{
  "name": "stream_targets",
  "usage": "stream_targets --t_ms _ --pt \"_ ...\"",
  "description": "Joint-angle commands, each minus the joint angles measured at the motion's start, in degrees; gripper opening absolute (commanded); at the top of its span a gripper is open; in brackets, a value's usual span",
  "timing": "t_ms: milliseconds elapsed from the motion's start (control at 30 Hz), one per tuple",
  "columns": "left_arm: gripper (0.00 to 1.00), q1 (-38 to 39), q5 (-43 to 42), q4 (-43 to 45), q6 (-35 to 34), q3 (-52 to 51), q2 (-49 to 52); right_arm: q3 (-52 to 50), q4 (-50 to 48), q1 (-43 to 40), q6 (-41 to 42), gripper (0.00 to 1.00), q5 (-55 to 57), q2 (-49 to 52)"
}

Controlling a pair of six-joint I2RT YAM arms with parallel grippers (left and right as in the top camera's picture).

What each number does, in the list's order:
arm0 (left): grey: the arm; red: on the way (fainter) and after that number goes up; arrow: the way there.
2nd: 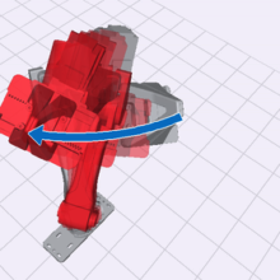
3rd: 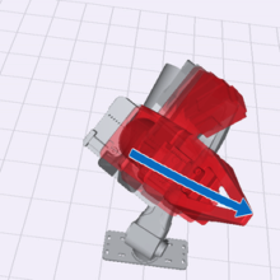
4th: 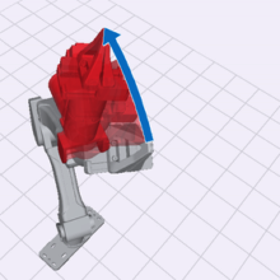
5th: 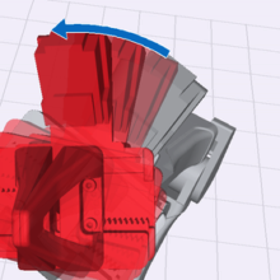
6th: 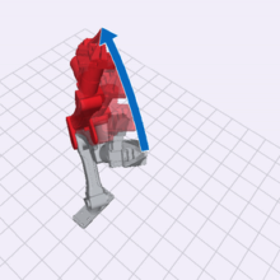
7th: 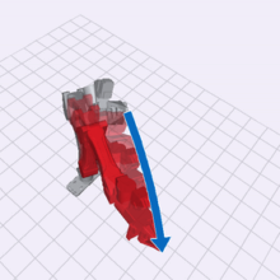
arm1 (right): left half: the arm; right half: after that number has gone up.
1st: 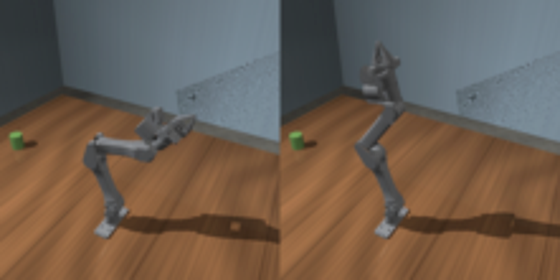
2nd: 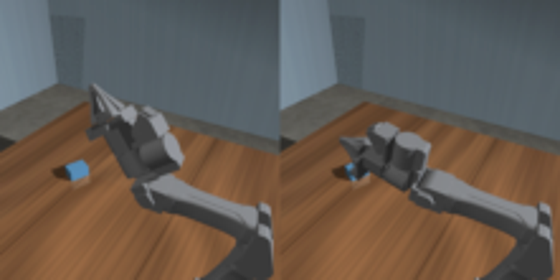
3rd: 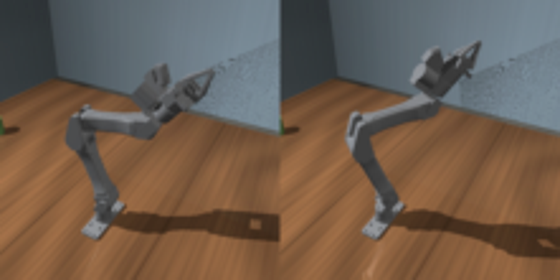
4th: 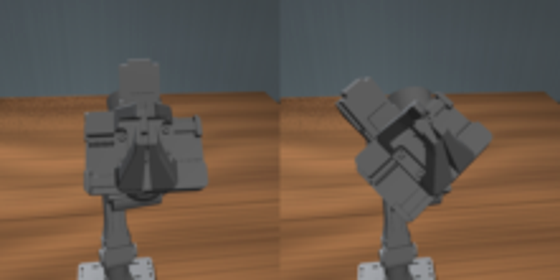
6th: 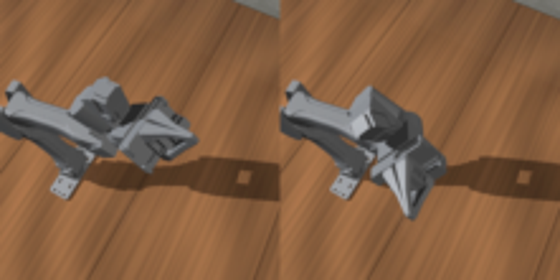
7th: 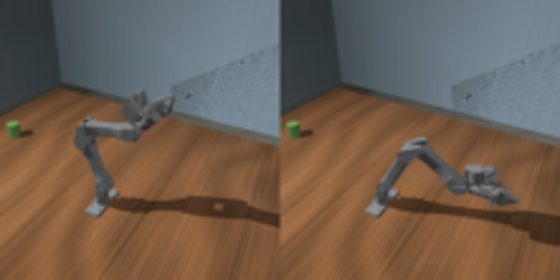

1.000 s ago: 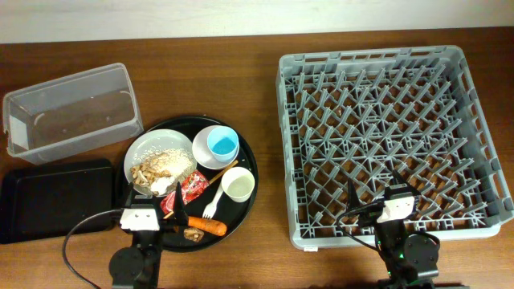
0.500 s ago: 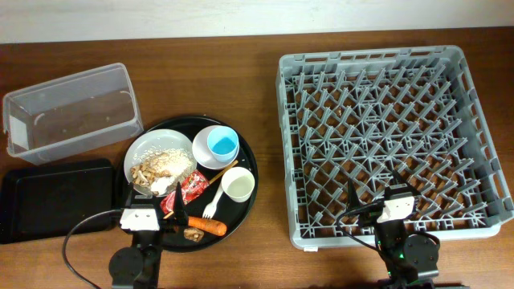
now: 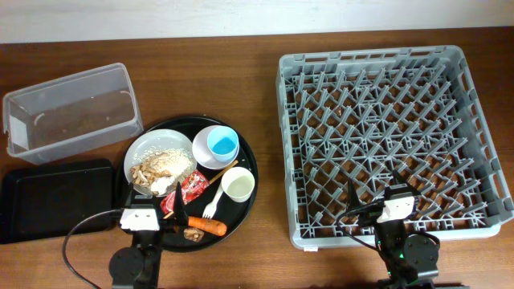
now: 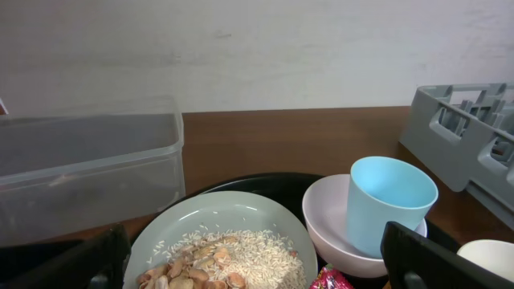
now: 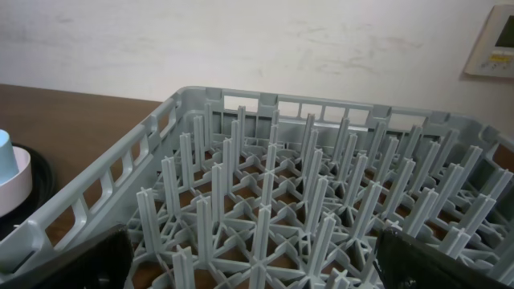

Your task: Sort waste into correct bins and load items into the dishwasher rack

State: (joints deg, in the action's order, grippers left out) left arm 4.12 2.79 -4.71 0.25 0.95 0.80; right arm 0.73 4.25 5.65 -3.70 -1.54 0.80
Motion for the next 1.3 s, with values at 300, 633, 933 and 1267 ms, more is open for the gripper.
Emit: stream_targets --t_ms 300,633,933,1267 --pt "0.99 0.2 -0.9 0.0 0.9 -0.4 -0.1 -0.4 0.0 0.3 -0.2 0.99 -0.8 -0.4" --pt "0.99 0.2 -1.8 0.0 0.6 -0.4 -0.1 -0.3 -0.2 0.3 3.1 0.99 -1.0 -0.4" --pt "0.99 0.2 -5.0 -9.7 0.5 8.4 1.7 8.5 7.7 0.3 5.7 0.99 -0.7 1.2" --pt "0.99 0.2 -5.2 -26.3 0.5 30.7 25.9 29.7 28.9 0.3 5.7 0.99 -0.3 20.7"
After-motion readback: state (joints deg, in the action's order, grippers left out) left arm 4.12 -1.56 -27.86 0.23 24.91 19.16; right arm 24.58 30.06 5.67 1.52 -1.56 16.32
